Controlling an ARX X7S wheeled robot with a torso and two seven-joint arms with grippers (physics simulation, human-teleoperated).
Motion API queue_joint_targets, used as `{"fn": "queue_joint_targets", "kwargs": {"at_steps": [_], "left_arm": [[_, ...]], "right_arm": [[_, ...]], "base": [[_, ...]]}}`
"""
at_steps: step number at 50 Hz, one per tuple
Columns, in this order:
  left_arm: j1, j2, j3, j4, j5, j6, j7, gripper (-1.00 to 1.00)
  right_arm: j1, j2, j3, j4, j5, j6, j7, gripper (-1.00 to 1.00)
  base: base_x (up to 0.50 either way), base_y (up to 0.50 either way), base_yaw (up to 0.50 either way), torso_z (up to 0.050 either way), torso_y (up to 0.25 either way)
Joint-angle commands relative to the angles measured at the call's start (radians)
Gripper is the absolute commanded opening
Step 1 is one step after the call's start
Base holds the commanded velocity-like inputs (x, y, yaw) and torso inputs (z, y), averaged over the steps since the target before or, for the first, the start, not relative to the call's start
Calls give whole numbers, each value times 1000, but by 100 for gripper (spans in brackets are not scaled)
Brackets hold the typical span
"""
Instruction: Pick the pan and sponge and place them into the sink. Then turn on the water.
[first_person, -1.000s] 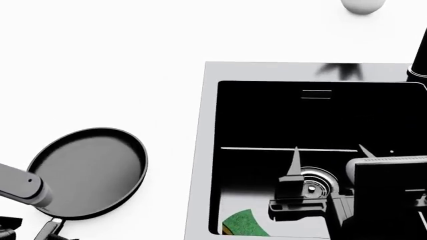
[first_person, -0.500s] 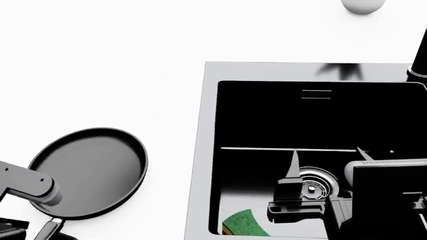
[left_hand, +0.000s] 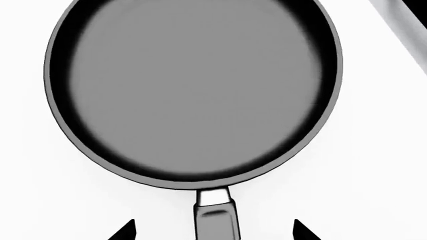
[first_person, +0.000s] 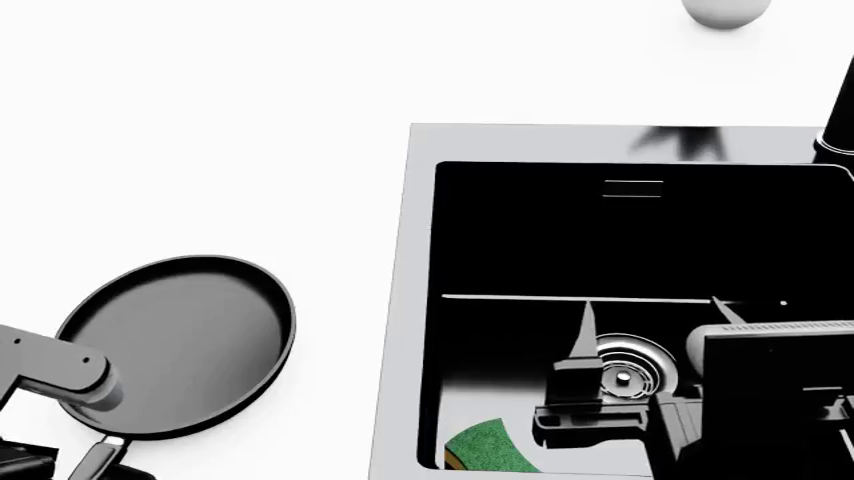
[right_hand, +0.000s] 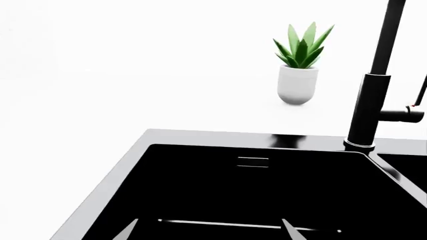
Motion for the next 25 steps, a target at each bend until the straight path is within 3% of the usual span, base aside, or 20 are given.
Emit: {"fn": "queue_joint_targets", "kwargs": {"at_steps": [1,8,9,25], "left_arm": [[8,-1,20,-13,30,11,42,100],[2,-1,27,-16,30,19,48,100],[4,-2,29,-8,36,19,55,-100],[-7,-12,51,35,72,26,120,-100]], "right_arm": [[-8,0,0,1,-2,-7,0,100],[-8,-1,-3,8,-6,-10,-2,100],[-8,-2,-4,10,-7,-12,-2,100],[4,19,-8,-22,-14,16,23,100]], "base": [[0,0,0,0,0],[0,0,0,0,0],[0,0,0,0,0],[0,0,0,0,0]]}}
